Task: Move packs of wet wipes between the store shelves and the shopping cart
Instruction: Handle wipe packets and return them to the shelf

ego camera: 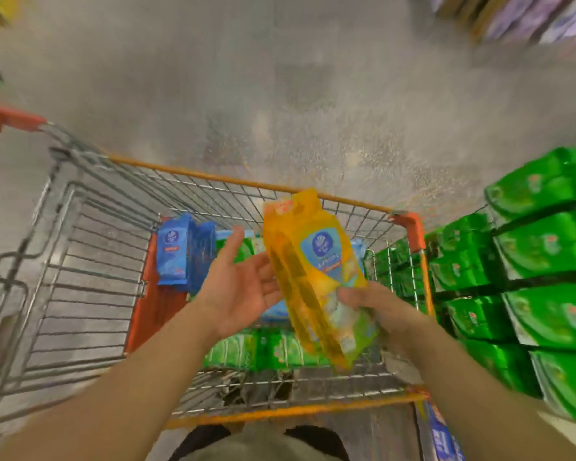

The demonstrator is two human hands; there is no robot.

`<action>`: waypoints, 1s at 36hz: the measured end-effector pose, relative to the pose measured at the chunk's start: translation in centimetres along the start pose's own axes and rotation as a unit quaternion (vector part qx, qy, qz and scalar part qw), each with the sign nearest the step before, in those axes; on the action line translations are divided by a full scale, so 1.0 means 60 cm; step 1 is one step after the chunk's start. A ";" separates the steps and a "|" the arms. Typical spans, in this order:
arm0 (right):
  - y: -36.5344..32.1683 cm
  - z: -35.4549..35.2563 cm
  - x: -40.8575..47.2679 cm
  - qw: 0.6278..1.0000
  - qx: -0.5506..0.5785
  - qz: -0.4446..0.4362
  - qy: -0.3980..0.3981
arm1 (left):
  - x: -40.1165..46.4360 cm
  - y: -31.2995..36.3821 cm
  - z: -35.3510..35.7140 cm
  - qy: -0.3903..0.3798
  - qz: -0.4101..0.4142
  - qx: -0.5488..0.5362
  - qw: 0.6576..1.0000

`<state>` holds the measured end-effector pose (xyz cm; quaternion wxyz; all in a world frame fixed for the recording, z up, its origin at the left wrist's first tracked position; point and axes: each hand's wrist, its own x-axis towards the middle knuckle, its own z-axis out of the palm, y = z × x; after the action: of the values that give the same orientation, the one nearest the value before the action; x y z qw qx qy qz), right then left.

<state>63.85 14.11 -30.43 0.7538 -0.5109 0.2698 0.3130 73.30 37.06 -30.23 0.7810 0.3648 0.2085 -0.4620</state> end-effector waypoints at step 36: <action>-0.003 0.255 -0.321 0.862 0.120 -0.306 0.386 | -0.241 -0.036 0.254 -0.218 0.020 0.348 0.911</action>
<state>52.61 24.68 -11.24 0.7023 -0.5537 0.4047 -0.1908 64.20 33.01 -11.59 0.6398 0.5075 -0.1487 -0.5577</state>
